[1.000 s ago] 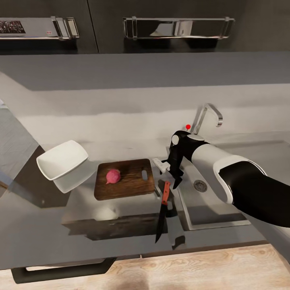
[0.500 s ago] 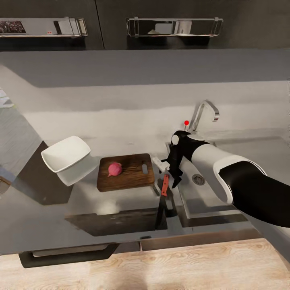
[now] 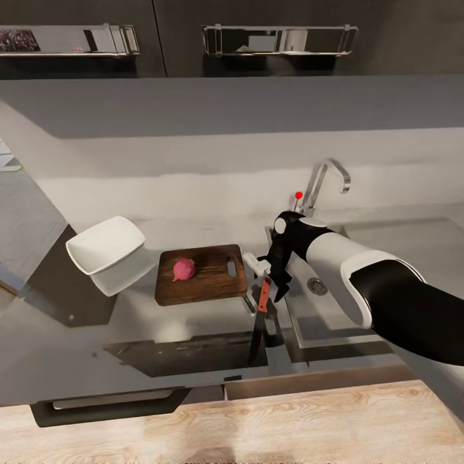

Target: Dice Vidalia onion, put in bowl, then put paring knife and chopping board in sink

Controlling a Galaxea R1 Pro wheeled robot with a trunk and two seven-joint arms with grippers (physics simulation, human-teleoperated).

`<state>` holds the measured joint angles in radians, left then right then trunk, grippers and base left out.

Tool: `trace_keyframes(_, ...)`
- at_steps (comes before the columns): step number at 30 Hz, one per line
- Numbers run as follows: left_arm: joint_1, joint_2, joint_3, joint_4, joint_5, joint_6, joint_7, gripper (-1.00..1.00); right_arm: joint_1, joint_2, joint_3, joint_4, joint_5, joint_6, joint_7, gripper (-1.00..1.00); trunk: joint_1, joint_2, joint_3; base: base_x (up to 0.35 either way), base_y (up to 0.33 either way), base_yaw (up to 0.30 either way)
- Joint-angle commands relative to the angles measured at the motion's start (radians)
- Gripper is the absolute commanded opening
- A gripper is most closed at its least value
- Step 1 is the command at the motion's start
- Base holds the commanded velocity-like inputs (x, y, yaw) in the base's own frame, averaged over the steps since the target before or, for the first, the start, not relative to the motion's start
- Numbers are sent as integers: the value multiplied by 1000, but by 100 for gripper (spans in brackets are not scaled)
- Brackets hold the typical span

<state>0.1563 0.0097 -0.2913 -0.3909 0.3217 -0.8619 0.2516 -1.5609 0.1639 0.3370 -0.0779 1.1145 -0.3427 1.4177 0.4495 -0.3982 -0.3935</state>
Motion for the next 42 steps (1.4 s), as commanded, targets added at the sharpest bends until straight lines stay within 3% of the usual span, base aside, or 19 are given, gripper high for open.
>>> trace_keyframes(1, 0, 1, -8, -2, 7, -2, 6, 100, 0, 0, -1, 0, 4, -5, 0, 100, 1, -2, -3, 0, 0, 0)
trace_keyframes(23, 0, 1, -8, 3, 7, -1, 6, 100, 2, 1, -1, 0, 6, -6, -63, 100, 1, -2, -32, 0, 0, 0)
trace_keyframes(42, 0, 1, -8, 3, 7, 0, 6, 100, 4, 0, -1, -2, 8, -33, -66, 100, 1, -2, -33, 0, 0, 0)
